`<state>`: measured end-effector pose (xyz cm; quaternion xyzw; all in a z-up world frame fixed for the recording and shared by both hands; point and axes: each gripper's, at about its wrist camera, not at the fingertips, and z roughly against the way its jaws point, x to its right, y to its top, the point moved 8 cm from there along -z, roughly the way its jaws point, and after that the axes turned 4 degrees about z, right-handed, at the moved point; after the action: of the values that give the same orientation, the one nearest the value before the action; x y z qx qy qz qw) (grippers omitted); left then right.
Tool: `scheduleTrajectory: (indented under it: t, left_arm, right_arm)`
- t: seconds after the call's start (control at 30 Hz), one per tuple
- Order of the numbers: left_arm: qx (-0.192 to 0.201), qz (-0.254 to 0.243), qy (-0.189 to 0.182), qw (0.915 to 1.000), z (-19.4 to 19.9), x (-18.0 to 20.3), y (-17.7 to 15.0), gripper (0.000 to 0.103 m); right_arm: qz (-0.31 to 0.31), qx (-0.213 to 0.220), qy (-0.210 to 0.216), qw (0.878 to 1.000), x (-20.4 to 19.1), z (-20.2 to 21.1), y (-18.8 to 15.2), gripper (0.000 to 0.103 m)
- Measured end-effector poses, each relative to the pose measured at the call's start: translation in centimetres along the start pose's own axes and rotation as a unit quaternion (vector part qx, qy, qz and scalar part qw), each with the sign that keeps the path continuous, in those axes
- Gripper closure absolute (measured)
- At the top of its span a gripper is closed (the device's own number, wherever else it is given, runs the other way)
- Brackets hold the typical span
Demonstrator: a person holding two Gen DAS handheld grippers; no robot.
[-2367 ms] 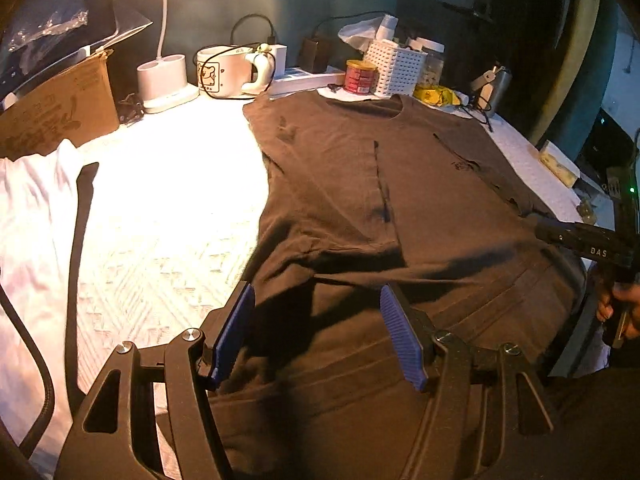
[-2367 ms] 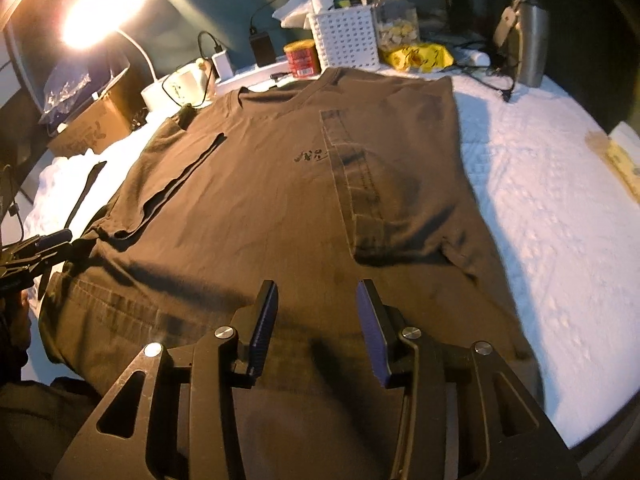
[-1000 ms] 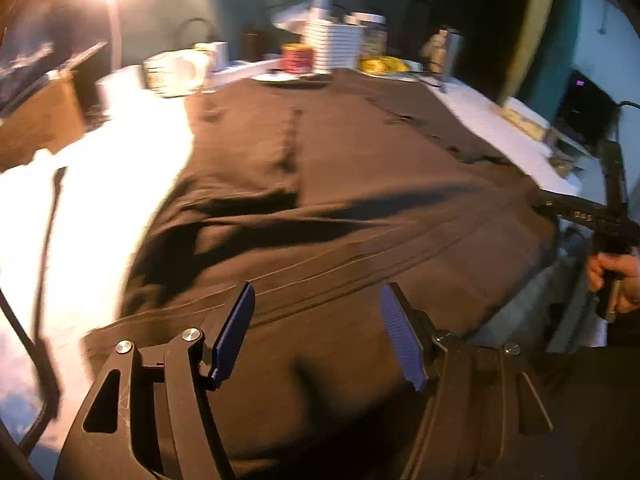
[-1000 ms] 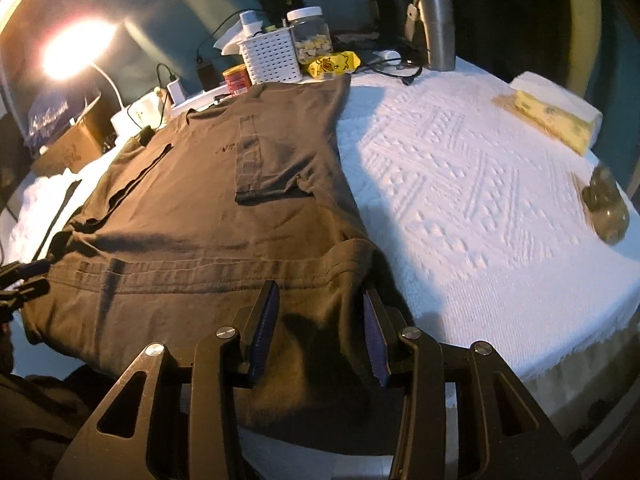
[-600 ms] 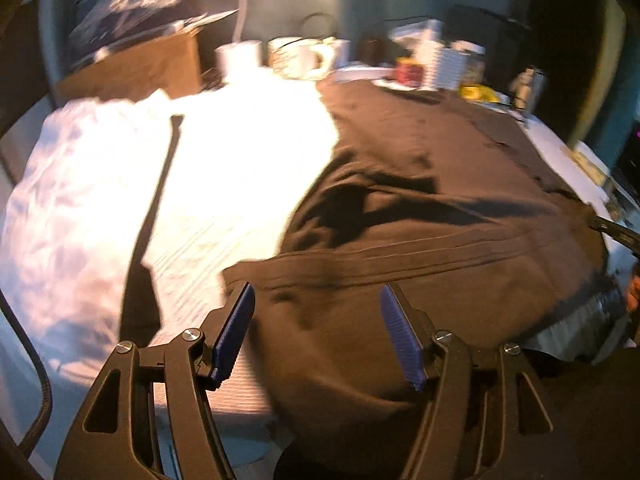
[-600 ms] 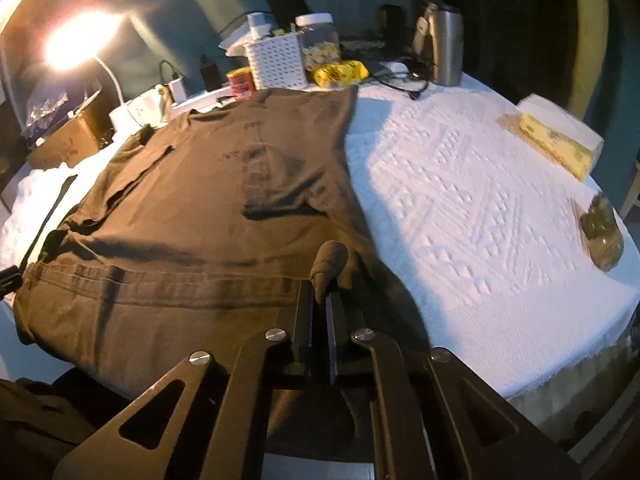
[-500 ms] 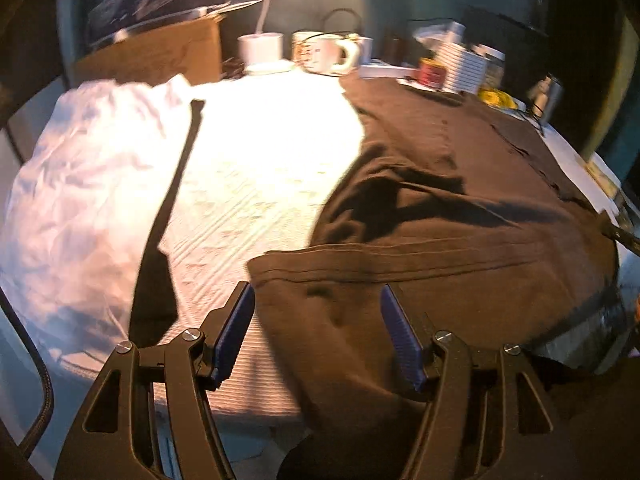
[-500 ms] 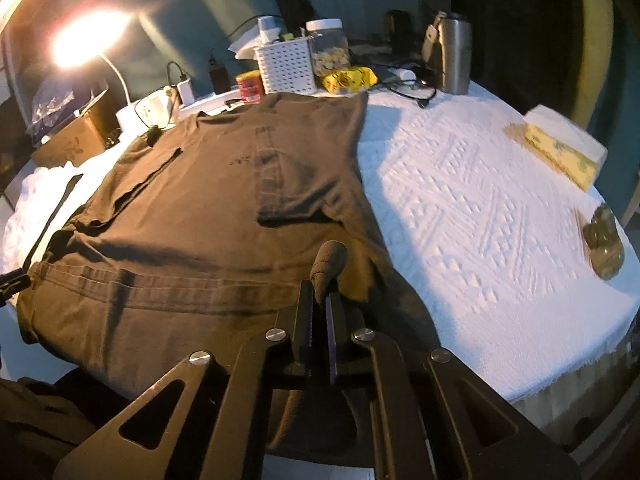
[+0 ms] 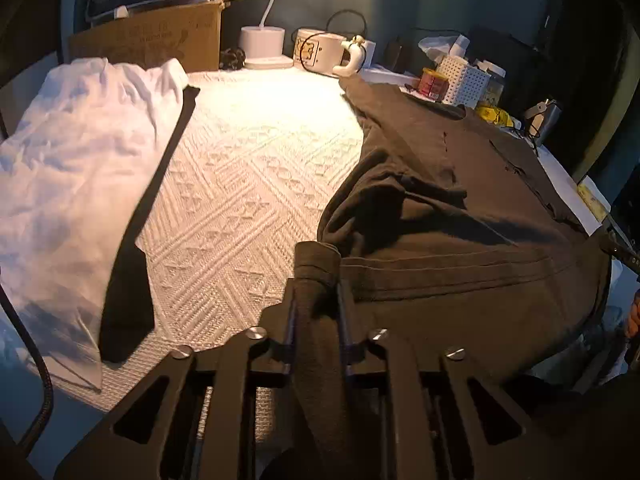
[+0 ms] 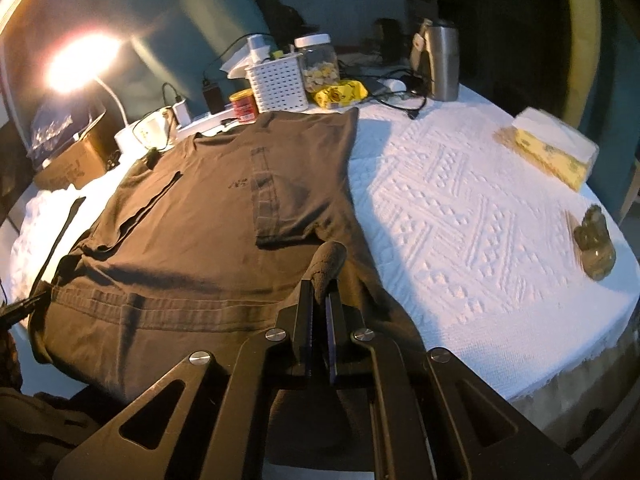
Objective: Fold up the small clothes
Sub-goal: 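Grasp the shirt hem with the right tool while the left tool grasps it too, then lift the hem with both tools and fold it over toward the collar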
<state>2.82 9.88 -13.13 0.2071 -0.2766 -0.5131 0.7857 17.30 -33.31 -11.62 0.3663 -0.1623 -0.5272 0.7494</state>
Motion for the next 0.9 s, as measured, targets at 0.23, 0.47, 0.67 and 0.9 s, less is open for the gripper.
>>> scheduleTrajectory:
  t: [0.23, 0.47, 0.67, 0.9]
  left_arm:
    - [0.051, -0.011, 0.005, 0.9986, 2.6, 0.4, 2.0, 0.098]
    - [0.068, -0.020, -0.004, 0.9975, 3.4, 1.6, 3.1, 0.099]
    - [0.092, -0.029, -0.008, 0.9953, 4.4, 2.4, 4.7, 0.099]
    - [0.129, -0.047, -0.001, 0.9906, 5.5, 2.9, 7.1, 0.099]
  right_arm:
    - [0.004, 0.013, 0.002, 1.000, -0.4, 0.7, 0.7, 0.097]
    - [0.004, 0.032, 0.003, 0.999, -0.4, 1.9, 1.5, 0.097]
    - [-0.003, 0.046, 0.001, 0.999, 0.2, 2.8, 2.1, 0.097]
    - [-0.016, 0.072, -0.008, 0.997, 1.4, 4.3, 3.2, 0.097]
